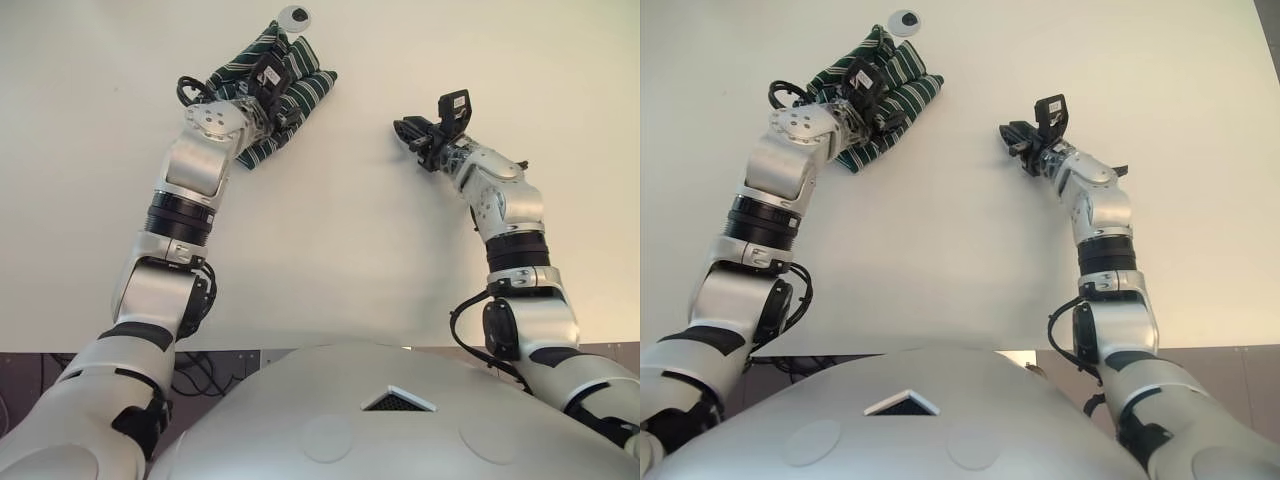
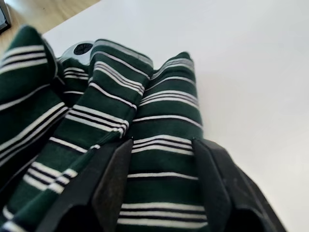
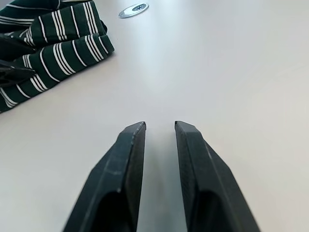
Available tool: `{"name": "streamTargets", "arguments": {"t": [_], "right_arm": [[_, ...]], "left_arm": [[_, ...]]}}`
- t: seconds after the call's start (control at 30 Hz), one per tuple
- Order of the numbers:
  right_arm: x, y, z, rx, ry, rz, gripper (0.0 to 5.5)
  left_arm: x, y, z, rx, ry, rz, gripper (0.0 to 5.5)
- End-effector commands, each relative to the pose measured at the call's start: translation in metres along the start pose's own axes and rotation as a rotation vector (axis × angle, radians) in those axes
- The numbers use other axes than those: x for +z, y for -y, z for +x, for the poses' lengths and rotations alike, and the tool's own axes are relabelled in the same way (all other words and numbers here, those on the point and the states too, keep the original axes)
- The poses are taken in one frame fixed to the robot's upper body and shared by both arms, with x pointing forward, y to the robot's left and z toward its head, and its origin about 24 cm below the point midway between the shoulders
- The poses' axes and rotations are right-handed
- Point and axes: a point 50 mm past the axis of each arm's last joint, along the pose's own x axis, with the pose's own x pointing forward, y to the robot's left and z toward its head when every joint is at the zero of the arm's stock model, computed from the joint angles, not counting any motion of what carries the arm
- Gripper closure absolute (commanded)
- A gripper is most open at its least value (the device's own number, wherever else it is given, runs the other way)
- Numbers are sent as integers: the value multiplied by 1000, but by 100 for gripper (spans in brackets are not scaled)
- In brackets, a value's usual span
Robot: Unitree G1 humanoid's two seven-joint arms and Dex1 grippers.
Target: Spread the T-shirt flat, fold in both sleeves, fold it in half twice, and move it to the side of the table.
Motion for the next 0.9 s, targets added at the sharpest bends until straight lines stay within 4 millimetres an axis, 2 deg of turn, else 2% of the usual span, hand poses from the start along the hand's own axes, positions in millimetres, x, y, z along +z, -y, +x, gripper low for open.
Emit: {"name": "streamTargets", "arguments": {"t": [0.03,0.17,0.37,0.5,0.6,0.77,0.83,0.9], "right_arm": [[-20,0,-3,-26,-65,27,437],[-24,-3,-4,-26,-76,28,437],[-21,-6,-3,-17,-71,22,437],[-22,-7,-4,-17,-78,16,437],[-25,-8,-3,-13,-88,21,437],[-27,-15,2,14,-103,13,437],[-26,-15,2,17,-102,12,437],[-26,-16,3,19,-102,10,437]], "left_arm": [[22,-13,1,29,55,1,326],[29,-28,5,73,70,-83,326],[-7,-64,2,233,-32,-106,326],[-24,-74,-1,288,-46,-162,326],[-14,-78,2,318,30,-220,326],[26,-75,8,255,145,-164,326],[35,-76,7,265,183,-125,326],[43,-71,5,201,229,-117,326]]}}
